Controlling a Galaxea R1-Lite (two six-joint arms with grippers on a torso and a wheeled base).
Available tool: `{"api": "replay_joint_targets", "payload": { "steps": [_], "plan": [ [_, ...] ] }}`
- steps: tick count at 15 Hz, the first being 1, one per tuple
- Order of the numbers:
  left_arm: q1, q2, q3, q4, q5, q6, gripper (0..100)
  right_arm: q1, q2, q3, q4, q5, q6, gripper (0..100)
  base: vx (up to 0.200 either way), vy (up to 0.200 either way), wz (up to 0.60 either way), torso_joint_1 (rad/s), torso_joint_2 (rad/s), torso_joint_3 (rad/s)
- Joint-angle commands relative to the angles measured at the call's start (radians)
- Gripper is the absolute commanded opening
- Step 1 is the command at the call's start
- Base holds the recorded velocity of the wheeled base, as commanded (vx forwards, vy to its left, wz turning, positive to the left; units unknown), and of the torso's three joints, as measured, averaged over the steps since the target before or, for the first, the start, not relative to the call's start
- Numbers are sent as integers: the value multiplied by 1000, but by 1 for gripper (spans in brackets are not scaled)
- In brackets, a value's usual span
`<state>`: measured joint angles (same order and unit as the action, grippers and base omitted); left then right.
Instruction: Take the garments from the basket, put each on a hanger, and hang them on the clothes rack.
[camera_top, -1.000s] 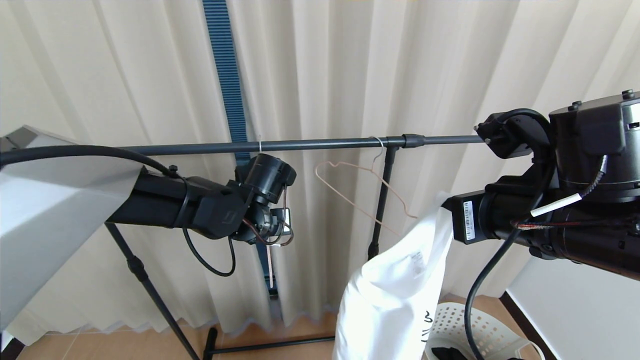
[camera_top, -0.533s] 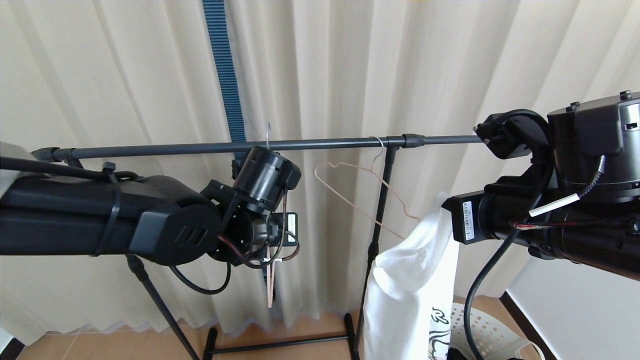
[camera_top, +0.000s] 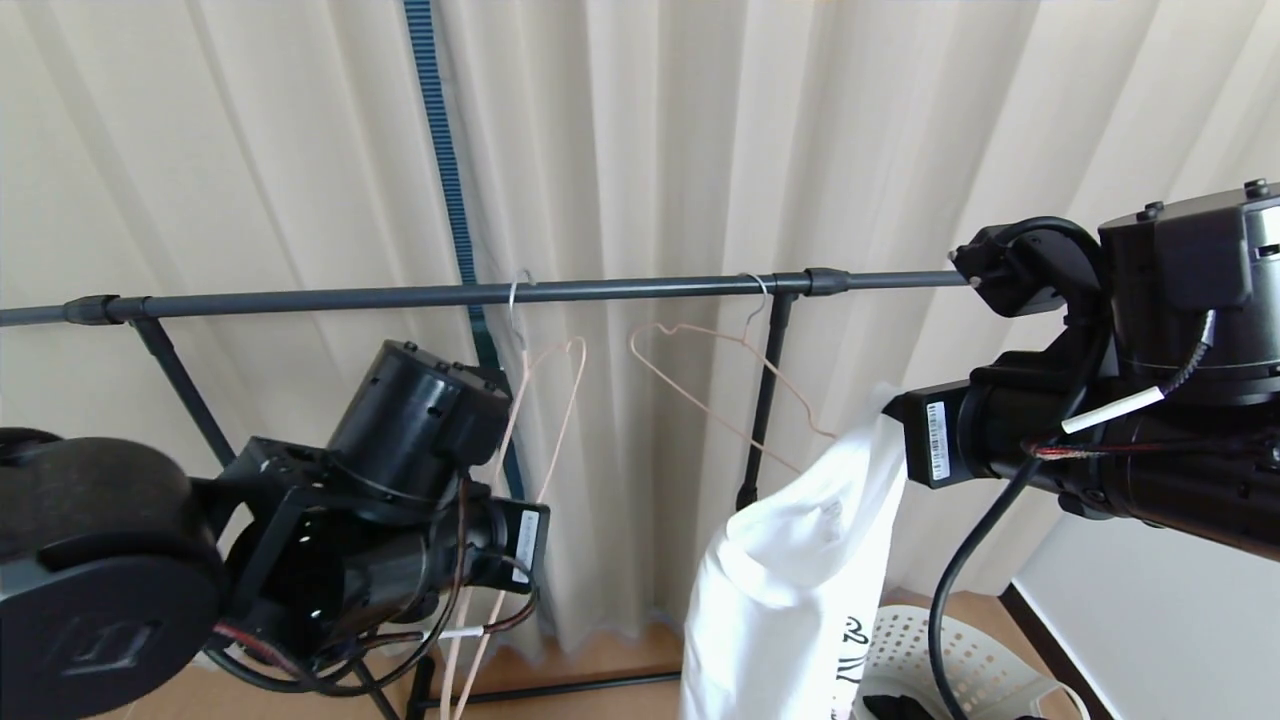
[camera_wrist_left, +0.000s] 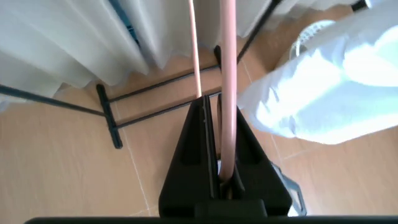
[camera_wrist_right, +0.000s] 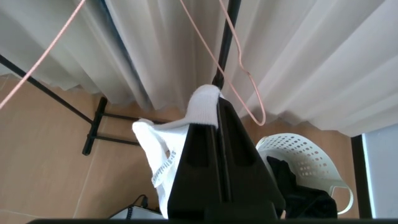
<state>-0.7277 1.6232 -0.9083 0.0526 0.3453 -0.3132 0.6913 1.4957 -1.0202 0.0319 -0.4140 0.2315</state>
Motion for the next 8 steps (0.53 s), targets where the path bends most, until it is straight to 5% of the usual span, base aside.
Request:
{"api": "replay_joint_targets", "payload": {
  "steps": [1,8],
  "plan": [
    [2,-124,147,-79,-91,91,0,1,3,0,-1,0,-1,0,0,0,0,0,0,0],
    [140,-352,526,-353,-411,439,0,2,37,0,-3,-3,2,0,0,0,0,0,0,0]
  ]
}}
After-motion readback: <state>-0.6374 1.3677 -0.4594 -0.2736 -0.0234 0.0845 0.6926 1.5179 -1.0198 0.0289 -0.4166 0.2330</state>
